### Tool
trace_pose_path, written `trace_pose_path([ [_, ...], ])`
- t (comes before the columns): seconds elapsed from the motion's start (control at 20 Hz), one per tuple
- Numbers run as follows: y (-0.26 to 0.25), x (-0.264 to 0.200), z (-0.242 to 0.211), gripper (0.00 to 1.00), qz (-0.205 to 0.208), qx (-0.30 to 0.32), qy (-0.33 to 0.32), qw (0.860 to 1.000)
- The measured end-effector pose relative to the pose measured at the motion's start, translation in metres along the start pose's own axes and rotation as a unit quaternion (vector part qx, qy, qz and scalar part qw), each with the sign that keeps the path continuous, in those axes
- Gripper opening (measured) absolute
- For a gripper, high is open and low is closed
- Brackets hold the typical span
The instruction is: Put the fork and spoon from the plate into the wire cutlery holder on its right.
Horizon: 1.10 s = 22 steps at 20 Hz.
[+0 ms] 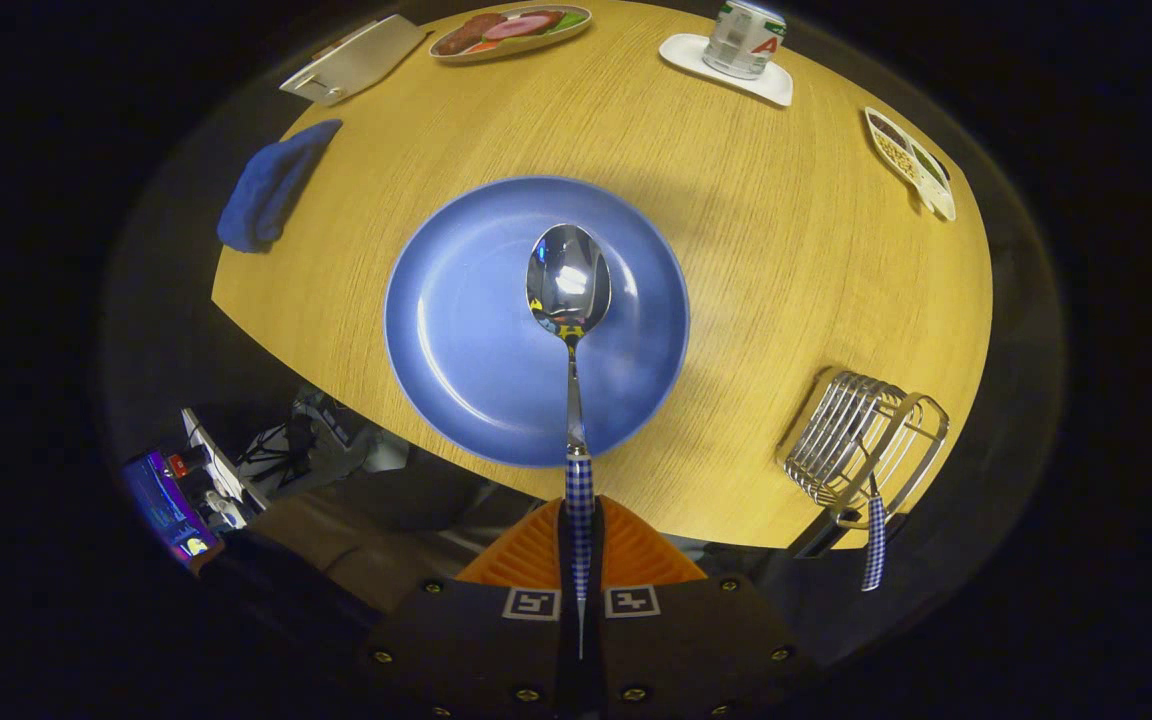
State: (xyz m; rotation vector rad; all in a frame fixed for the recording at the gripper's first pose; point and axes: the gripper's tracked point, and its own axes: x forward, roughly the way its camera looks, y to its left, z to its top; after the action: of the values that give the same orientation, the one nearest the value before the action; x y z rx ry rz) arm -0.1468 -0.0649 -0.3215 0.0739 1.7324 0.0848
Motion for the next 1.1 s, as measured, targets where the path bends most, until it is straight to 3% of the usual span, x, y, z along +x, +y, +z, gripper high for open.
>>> trace_pose_path([
  [0.55,-0.040,-0.035,-0.051,0.02,0.011,0.038,0.032,0.999],
  [1.1,-0.106,-0.077,-0.088,0.02,-0.015,0.080,0.072,0.994],
])
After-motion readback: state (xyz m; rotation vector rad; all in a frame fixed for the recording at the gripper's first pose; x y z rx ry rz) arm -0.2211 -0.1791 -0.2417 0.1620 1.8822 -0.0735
